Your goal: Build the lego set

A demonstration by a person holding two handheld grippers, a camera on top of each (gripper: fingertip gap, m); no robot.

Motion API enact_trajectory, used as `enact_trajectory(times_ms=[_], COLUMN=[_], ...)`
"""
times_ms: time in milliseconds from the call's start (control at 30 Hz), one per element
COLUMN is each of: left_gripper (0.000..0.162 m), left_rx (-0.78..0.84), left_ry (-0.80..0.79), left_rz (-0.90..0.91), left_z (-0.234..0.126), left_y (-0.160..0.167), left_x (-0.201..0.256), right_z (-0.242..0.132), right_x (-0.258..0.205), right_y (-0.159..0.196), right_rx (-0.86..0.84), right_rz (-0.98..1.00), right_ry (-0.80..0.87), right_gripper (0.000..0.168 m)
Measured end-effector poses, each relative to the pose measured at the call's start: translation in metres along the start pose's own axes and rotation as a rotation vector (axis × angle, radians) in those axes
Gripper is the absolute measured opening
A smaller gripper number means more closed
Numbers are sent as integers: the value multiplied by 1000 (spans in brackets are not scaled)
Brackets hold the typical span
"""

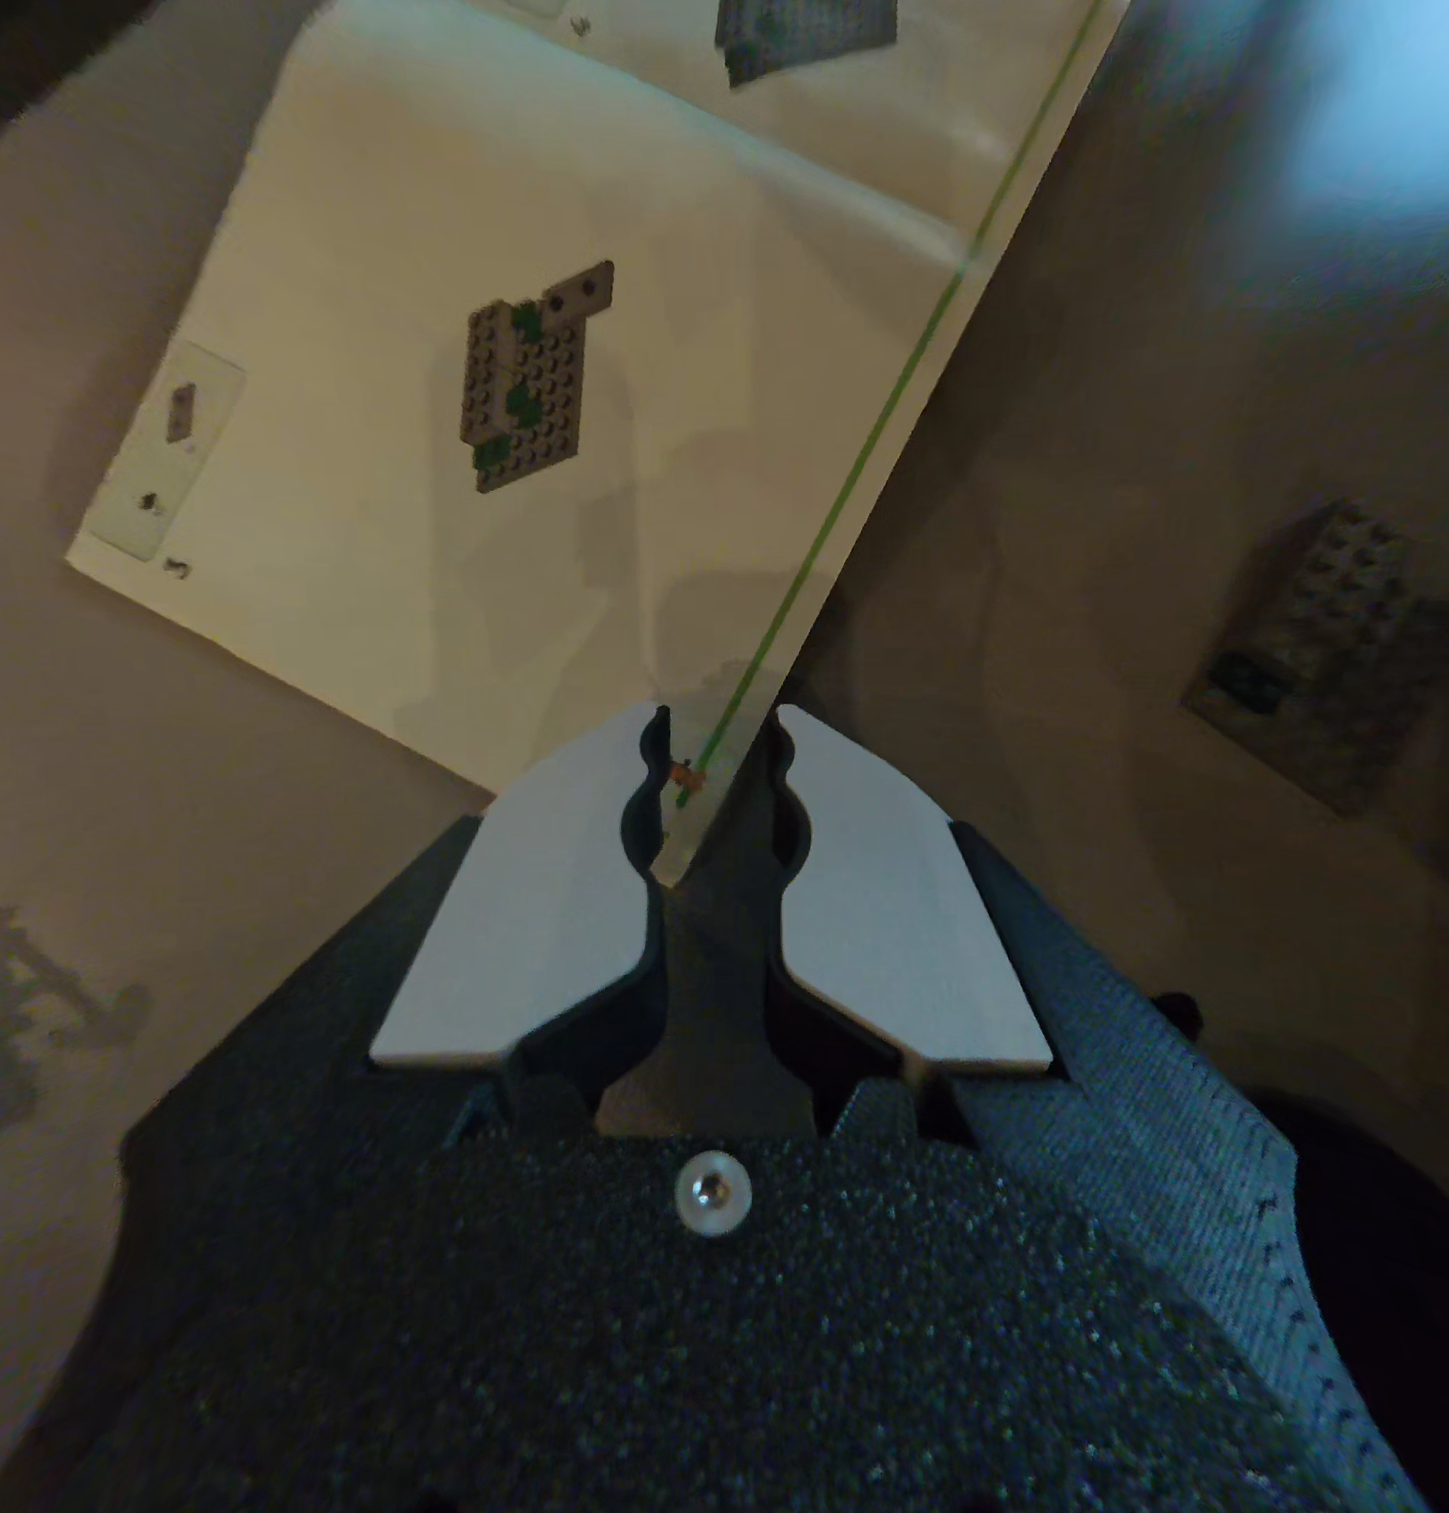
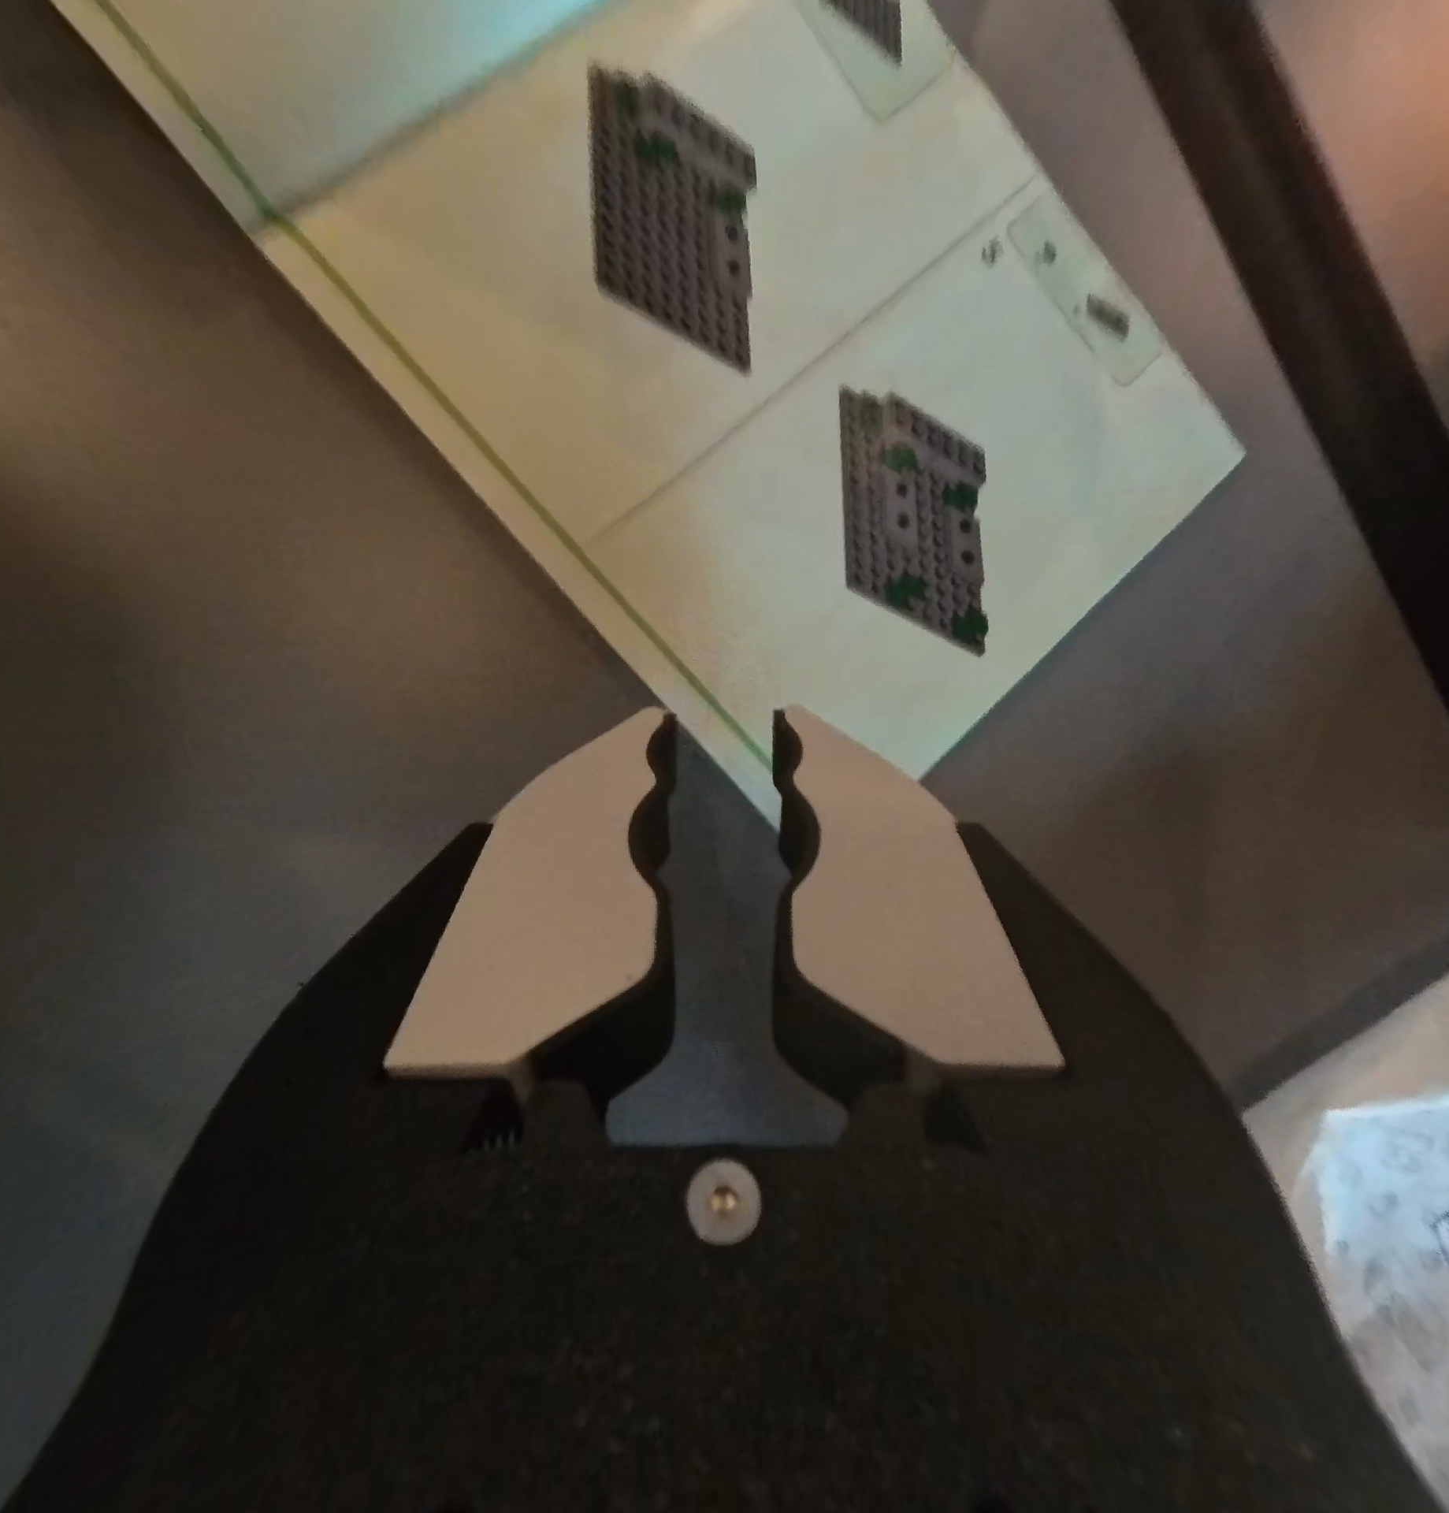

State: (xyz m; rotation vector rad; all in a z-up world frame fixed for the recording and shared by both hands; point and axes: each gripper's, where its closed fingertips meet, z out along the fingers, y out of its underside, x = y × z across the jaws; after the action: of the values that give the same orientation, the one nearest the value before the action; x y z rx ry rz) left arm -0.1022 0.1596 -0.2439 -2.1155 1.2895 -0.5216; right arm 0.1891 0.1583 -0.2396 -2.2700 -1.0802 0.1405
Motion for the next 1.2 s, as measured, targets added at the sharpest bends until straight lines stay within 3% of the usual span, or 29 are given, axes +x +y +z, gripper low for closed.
enact_trajectory(times_ms=[167, 300, 433, 667, 867, 1200], left_gripper=[19, 1, 0, 0, 0, 0], left_rx=[73, 188, 282, 384, 391, 213], left_ry=[-15, -52, -131, -258, -318, -477], left_rz=[-30, -58, -120, -259, -329, -411], left_z=[-15, -30, -41, -67, -90, -140], left_y=[-6, -12, -15, -11, 18, 90], left_x=[-3, -11, -21, -28, -21, -43], right_z=[-12, -18, -18, -7, -2, -17], right_x=[-16, -38, -65, -114, -142, -158], right_y=[-31, -58, -86, -115, -120, -130], right_rx=[108, 216, 330, 425, 449, 568], right_rz=[-3, 40, 165, 326, 335, 283], right_ry=[-3, -23, -41, 17, 33, -45], right_gripper=[22, 18, 0, 0, 0, 0])
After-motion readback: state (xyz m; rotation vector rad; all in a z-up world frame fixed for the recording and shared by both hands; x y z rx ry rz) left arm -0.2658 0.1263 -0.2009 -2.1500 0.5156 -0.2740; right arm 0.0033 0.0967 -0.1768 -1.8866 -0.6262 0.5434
